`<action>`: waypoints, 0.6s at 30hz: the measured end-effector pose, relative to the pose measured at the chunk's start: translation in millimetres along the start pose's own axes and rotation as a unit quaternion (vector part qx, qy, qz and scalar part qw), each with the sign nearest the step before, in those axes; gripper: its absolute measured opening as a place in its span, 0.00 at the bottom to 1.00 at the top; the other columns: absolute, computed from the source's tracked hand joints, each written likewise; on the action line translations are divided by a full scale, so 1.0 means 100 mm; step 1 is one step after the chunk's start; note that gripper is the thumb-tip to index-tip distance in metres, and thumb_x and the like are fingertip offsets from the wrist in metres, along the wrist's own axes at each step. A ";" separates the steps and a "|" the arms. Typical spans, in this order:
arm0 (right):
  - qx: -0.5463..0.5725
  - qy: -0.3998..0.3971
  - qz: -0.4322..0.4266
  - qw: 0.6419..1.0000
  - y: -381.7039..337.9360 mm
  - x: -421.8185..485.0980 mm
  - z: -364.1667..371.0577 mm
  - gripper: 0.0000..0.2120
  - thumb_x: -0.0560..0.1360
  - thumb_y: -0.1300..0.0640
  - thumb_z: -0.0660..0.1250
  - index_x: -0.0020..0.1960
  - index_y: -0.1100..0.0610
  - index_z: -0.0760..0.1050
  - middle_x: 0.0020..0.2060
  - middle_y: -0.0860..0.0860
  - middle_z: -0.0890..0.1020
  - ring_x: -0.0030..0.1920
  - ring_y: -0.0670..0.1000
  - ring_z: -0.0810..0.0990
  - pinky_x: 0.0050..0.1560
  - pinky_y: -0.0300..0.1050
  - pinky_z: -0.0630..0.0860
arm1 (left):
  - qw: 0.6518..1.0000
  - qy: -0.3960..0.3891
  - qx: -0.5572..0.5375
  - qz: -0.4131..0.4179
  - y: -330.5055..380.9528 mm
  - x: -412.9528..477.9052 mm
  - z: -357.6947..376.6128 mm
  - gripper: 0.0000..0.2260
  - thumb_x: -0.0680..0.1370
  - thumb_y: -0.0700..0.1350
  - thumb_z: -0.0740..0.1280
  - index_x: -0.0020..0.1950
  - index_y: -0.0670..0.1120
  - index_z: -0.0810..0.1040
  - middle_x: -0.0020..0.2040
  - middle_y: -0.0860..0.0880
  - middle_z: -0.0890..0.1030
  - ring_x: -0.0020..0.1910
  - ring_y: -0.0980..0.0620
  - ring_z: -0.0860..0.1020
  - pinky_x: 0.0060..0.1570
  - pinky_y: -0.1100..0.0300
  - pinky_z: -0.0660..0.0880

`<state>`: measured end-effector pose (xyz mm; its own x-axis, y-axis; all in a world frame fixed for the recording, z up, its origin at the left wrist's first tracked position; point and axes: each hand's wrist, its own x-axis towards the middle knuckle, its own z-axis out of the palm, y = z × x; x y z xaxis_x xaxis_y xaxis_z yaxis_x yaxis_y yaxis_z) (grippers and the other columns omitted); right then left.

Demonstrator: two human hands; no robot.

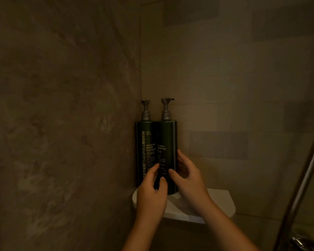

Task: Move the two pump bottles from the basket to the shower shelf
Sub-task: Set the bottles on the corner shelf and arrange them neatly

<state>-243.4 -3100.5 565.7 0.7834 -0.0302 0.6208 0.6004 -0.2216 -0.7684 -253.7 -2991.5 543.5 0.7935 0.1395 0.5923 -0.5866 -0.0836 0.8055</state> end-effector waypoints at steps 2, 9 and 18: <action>-0.003 0.002 -0.001 1.000 0.01 -0.01 0.00 0.29 0.72 0.60 0.67 0.70 0.48 0.61 0.64 0.52 0.72 0.62 0.48 0.72 0.63 0.52 0.71 | 1.000 -0.003 -0.003 0.006 0.01 -0.02 0.00 0.18 0.76 0.37 0.61 0.60 0.56 0.69 0.57 0.56 0.73 0.59 0.58 0.71 0.50 0.71 0.68; -0.039 0.000 -0.027 0.999 0.01 -0.09 0.02 0.30 0.72 0.58 0.67 0.68 0.41 0.58 0.57 0.45 0.69 0.58 0.42 0.71 0.57 0.37 0.70 | 1.000 -0.022 0.012 0.009 0.04 0.01 0.00 0.20 0.76 0.35 0.59 0.65 0.50 0.68 0.60 0.55 0.71 0.61 0.58 0.69 0.58 0.62 0.67; -0.039 0.010 -0.030 0.999 0.04 -0.09 0.04 0.29 0.72 0.56 0.67 0.64 0.35 0.57 0.53 0.42 0.66 0.55 0.39 0.69 0.55 0.33 0.67 | 1.000 -0.010 -0.014 0.000 0.00 0.03 -0.02 0.19 0.76 0.33 0.58 0.63 0.51 0.69 0.52 0.62 0.72 0.53 0.66 0.71 0.42 0.79 0.68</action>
<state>-247.9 -3097.2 556.4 0.7418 -0.0343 0.6698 0.6318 -0.2992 -0.7151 -252.2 -2989.1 545.4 0.7967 0.1198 0.5924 -0.5902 -0.0568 0.8053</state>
